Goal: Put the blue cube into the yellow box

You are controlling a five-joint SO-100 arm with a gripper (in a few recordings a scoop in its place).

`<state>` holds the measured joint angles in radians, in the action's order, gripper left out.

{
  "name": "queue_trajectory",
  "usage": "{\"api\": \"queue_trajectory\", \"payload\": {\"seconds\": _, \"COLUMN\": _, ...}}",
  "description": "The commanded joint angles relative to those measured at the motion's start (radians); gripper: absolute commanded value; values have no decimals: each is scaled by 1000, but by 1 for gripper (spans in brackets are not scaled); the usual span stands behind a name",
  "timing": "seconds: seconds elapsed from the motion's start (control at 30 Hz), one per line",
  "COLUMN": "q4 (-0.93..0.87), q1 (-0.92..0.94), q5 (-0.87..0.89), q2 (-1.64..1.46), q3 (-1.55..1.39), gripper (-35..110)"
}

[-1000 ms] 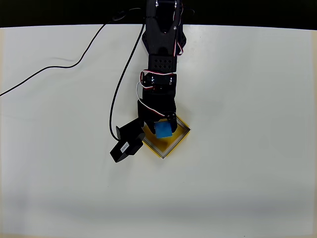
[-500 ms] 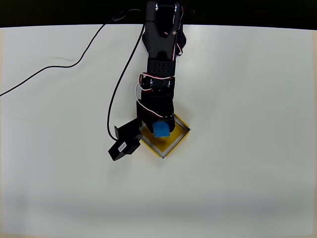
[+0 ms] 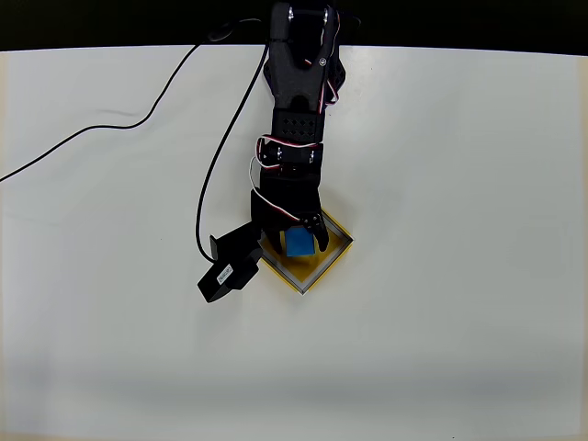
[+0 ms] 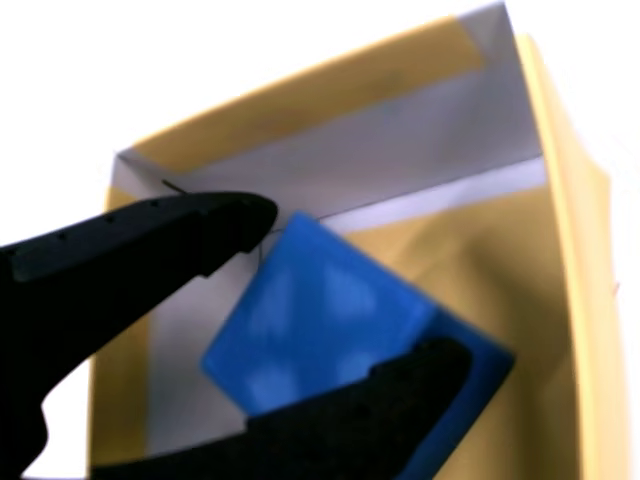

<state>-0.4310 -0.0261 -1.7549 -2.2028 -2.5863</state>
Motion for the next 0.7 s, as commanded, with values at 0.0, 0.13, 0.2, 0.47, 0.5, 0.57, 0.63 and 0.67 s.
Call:
{"api": "queue_trajectory", "payload": {"seconds": 0.0, "q4": 61, "q1": -6, "q5": -58, "q2": -144, "q3": 41, "gripper": 32}}
{"api": "queue_trajectory", "payload": {"seconds": 0.13, "q4": 84, "q1": -8, "q5": -120, "q2": -236, "q3": 41, "gripper": 31}}
{"api": "queue_trajectory", "payload": {"seconds": 0.2, "q4": 69, "q1": -8, "q5": -135, "q2": -296, "q3": 35, "gripper": 29}}
{"api": "queue_trajectory", "payload": {"seconds": 0.47, "q4": -193, "q1": -15, "q5": -141, "q2": -601, "q3": -40, "gripper": 16}}
{"api": "queue_trajectory", "payload": {"seconds": 0.5, "q4": -218, "q1": -17, "q5": -141, "q2": -650, "q3": -66, "gripper": 14}}
{"api": "queue_trajectory", "payload": {"seconds": 0.57, "q4": -252, "q1": -23, "q5": -143, "q2": -762, "q3": -132, "gripper": 10}}
{"api": "queue_trajectory", "payload": {"seconds": 0.63, "q4": -288, "q1": -23, "q5": -147, "q2": -874, "q3": -196, "gripper": 6}}
{"api": "queue_trajectory", "payload": {"seconds": 0.67, "q4": -304, "q1": -25, "q5": -143, "q2": -919, "q3": -221, "gripper": 5}}
